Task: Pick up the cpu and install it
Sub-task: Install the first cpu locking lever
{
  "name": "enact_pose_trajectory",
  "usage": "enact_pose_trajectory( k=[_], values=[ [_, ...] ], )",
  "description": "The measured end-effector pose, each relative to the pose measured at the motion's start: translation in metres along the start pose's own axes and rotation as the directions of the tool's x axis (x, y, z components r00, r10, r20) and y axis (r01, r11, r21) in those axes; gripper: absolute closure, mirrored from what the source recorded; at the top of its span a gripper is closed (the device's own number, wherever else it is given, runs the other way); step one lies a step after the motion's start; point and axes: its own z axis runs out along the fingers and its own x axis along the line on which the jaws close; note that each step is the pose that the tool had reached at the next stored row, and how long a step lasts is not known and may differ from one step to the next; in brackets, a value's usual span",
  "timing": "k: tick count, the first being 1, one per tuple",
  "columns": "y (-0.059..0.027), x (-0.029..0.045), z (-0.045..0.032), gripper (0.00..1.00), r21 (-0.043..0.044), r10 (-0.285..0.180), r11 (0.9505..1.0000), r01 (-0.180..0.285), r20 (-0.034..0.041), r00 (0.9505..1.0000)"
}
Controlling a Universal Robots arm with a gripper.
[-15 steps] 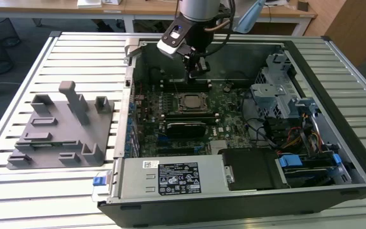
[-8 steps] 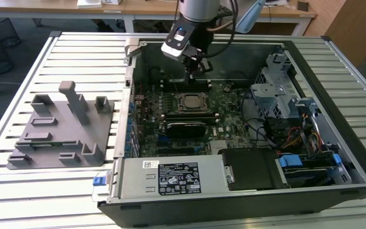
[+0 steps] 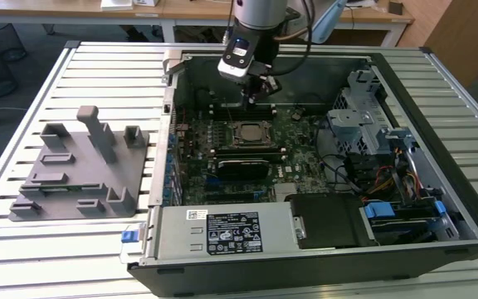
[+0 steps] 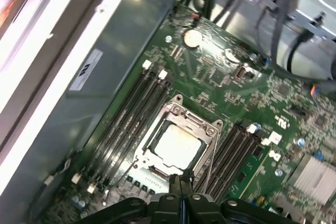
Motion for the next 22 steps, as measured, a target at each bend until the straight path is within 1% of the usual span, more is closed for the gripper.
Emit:
enact_pose_trajectory(
  k=[2,5,7,11,12,13,16,18,20,22],
  values=[
    [0.0,0.0,0.0002,0.88,-0.0005,-0.036,0.9994,0.036,0.0004,0.9994],
    [-0.0003,0.0002,0.0005,0.88,-0.0011,-0.085,0.9964,0.085,0.001,0.9964],
    [-0.0034,0.0015,0.0009,0.88,-0.0013,-0.096,0.9953,0.096,0.0012,0.9953],
    [-0.0142,0.0075,0.0013,0.88,-0.0012,-0.101,0.9949,0.101,0.0013,0.9949],
    [-0.0152,0.0082,0.0016,0.88,-0.0015,-0.106,0.9944,0.106,0.0013,0.9944],
    [-0.0153,0.0083,0.0017,0.88,-0.0016,-0.12,0.9927,0.12,0.0015,0.9927],
    [-0.0153,0.0082,0.0023,0.88,-0.002,-0.175,0.9846,0.175,0.0023,0.9846],
    [-0.0154,0.0082,0.0028,0.88,-0.0024,-0.21,0.9777,0.21,0.0028,0.9777],
    [-0.0153,0.0083,0.0034,0.88,-0.0027,-0.245,0.9695,0.245,0.0033,0.9695],
    [-0.0153,0.0083,0.004,0.88,-0.0029,-0.281,0.9596,0.281,0.004,0.9596]
  ],
)
